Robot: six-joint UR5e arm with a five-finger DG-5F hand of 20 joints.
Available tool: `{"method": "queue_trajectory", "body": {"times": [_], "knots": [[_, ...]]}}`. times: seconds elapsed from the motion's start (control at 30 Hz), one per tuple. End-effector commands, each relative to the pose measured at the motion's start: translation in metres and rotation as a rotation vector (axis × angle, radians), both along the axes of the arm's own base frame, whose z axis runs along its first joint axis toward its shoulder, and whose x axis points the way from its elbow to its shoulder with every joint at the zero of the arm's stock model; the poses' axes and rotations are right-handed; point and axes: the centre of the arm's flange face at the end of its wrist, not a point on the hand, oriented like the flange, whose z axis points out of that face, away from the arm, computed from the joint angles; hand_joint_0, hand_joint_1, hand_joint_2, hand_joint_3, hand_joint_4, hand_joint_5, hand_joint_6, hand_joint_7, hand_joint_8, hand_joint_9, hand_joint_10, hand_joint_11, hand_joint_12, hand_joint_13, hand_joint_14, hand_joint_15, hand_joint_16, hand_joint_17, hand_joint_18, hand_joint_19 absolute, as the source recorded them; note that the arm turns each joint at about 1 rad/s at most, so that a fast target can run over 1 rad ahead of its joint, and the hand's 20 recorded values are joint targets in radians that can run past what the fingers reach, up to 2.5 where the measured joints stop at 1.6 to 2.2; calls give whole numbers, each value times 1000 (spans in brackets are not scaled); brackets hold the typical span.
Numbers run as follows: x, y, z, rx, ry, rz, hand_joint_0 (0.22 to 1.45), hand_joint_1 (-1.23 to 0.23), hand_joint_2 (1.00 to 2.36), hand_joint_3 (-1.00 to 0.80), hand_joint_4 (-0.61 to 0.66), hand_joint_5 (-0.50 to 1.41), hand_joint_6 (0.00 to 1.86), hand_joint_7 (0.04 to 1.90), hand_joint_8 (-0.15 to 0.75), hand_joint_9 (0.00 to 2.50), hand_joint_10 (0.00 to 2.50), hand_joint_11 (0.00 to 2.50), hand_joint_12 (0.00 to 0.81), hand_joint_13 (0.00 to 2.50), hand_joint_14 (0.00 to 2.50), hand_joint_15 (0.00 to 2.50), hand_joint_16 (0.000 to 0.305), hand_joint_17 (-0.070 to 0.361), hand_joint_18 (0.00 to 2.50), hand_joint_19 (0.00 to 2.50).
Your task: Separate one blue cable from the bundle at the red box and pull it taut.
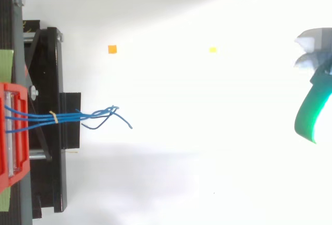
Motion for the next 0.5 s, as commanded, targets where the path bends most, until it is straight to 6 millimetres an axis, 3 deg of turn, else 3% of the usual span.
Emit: {"method": "queue_trajectory", "body": {"times": [0.0,0.47], "knots": [[0,0,1,0,-2,0,477,-533,1000,-500,188,-294,501,672,323,187,1,0,381,260,3,101,67,150,369,258],[0,0,0,0,0,0,478,-547,1000,-500,224,-283,501,684,344,313,3,140,388,361,4,149,63,142,463,268]]}}
